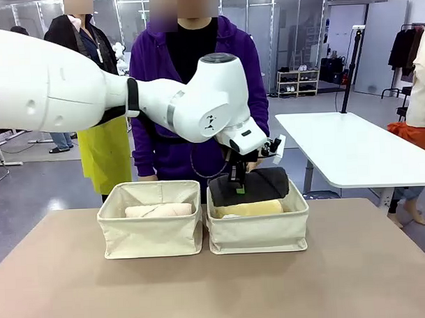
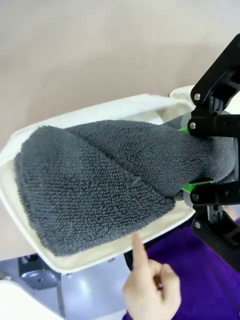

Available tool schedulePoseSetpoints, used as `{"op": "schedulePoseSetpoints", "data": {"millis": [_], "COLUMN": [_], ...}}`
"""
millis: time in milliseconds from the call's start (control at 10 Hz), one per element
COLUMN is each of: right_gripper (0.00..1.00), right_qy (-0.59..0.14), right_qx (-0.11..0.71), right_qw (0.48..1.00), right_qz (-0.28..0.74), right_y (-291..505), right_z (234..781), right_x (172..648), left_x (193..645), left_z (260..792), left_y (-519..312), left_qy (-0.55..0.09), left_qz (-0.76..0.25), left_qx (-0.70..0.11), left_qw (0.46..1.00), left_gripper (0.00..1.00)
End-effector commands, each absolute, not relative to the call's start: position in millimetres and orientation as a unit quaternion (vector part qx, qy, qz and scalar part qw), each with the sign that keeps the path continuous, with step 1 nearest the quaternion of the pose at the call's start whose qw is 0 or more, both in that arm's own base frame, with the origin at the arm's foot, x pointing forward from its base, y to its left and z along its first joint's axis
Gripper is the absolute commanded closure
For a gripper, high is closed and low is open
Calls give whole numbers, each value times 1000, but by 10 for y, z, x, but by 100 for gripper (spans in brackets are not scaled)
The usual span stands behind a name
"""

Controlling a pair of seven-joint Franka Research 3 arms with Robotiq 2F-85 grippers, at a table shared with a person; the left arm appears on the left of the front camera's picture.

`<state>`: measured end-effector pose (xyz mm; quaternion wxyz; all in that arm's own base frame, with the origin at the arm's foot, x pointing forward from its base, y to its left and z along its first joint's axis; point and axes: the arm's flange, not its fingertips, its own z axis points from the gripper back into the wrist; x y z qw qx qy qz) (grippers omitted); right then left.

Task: Divide the towels into two baskets.
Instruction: Pick up one hotel-folded towel from the bottom of the table and place it in the Fabric basket indicated by the person.

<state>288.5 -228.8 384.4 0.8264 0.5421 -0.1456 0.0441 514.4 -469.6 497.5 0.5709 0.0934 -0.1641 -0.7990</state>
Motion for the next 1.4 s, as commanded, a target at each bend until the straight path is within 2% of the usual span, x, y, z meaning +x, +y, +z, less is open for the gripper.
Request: {"op": "schedulePoseSetpoints", "data": {"millis": [0,300,400,500,600,800,1200,1300], "right_gripper": [0,0,0,0,0,0,0,0], "right_qy": [-148,-148,-148,-148,-148,-148,-148,-148], "right_qx": [544,544,544,544,544,544,544,544], "right_qw": [824,824,824,824,824,824,824,824], "right_qz": [47,47,47,47,47,47,47,47], "right_y": [-2298,-2298,-2298,-2298,-2298,-2298,-2298,-2298], "right_z": [3880,3880,3880,3880,3880,3880,3880,3880], "right_x": [2873,2873,2873,2873,2873,2873,2873,2873], "left_x": [5398,5618,5655,5677,5687,5688,5544,5662], "left_z": [4845,4737,4711,4662,4663,4667,4746,4646], "left_y": [-4881,-4957,-4966,-4956,-4953,-4954,-4845,-4949], "left_qy": [-149,-178,-190,-185,-193,-193,-209,-188], "left_qz": [-816,-783,-761,-761,-758,-758,-744,-763], "left_qx": [124,149,154,161,162,157,134,147], "left_qw": [544,578,601,601,602,603,620,601], "left_gripper": [69,69,53,41,23,0,0,0]}}
